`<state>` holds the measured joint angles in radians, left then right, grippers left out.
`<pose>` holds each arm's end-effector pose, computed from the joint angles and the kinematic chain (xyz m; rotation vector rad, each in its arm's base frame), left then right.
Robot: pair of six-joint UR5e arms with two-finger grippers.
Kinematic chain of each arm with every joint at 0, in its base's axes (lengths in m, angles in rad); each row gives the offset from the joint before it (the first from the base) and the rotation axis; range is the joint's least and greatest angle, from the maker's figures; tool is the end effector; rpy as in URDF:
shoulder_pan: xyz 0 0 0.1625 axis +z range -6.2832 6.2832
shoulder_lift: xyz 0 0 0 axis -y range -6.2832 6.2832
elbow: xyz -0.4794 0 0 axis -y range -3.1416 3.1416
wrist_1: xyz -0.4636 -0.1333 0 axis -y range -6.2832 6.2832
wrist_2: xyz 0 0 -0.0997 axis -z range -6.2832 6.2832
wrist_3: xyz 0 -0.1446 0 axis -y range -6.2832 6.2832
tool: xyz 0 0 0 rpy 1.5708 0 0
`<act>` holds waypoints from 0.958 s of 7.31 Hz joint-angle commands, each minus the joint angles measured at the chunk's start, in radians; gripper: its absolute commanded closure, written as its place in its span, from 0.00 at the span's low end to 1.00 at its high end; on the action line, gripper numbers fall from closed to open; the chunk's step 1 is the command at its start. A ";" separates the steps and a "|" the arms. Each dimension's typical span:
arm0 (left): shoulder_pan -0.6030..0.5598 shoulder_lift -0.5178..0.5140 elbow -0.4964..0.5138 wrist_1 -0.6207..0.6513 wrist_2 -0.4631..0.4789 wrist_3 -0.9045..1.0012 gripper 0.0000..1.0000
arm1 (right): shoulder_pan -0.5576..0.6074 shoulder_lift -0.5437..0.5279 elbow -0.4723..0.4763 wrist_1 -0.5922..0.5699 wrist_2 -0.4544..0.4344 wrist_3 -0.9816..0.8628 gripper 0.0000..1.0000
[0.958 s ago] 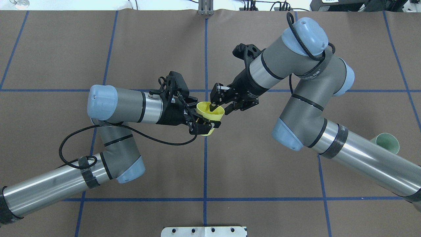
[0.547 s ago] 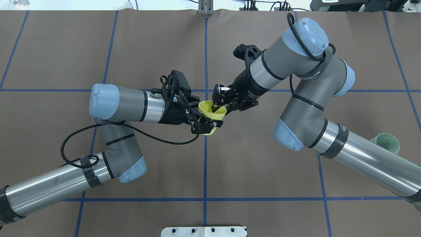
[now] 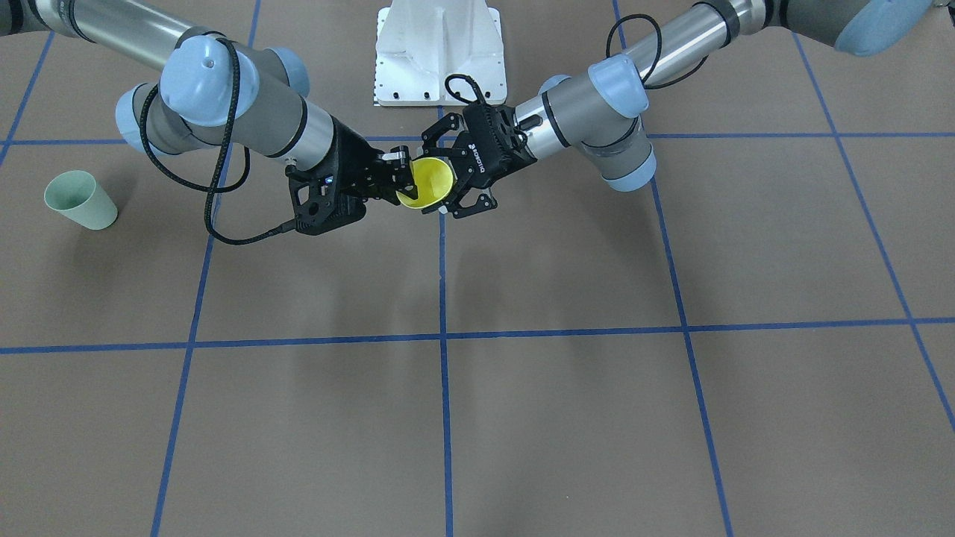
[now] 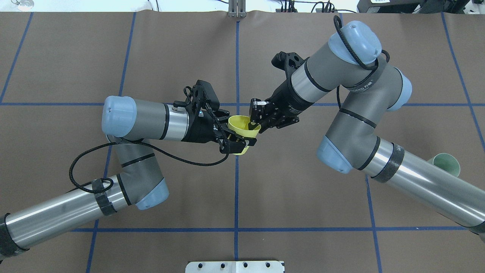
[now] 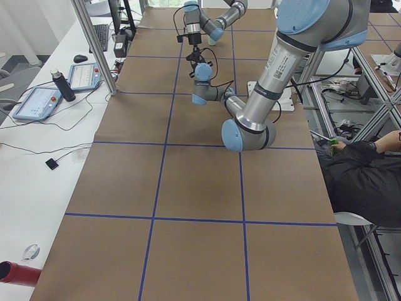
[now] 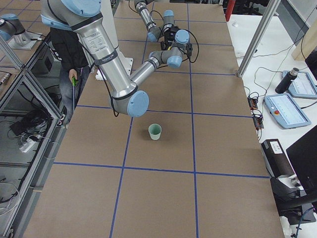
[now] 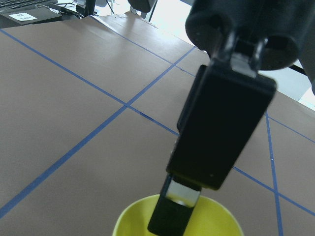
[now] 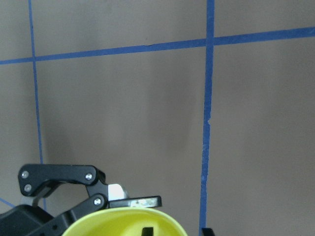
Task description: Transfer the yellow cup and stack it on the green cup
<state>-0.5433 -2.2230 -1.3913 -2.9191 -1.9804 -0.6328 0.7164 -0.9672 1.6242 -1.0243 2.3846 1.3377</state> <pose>0.6521 -0.4823 0.2030 1.0141 1.5453 0.6495 -0.5605 -0.5254 0.2167 -0.1131 -1.3172 -0.0783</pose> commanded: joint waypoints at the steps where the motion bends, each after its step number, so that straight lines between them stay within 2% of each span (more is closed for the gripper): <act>1: 0.000 0.000 0.001 0.000 0.000 -0.001 0.78 | 0.002 -0.001 0.002 0.001 0.004 -0.002 0.70; 2: 0.002 0.000 0.001 0.000 0.000 -0.001 0.78 | 0.002 -0.002 0.002 0.003 0.004 -0.008 0.77; 6: 0.005 -0.001 0.003 0.000 0.000 -0.002 0.78 | 0.000 -0.007 0.002 0.004 0.004 -0.012 0.80; 7: 0.003 -0.001 0.003 0.000 0.000 -0.002 0.78 | 0.001 -0.010 0.002 0.006 0.002 -0.014 0.94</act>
<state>-0.5393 -2.2247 -1.3888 -2.9192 -1.9804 -0.6350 0.7169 -0.9735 1.6260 -1.0202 2.3880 1.3248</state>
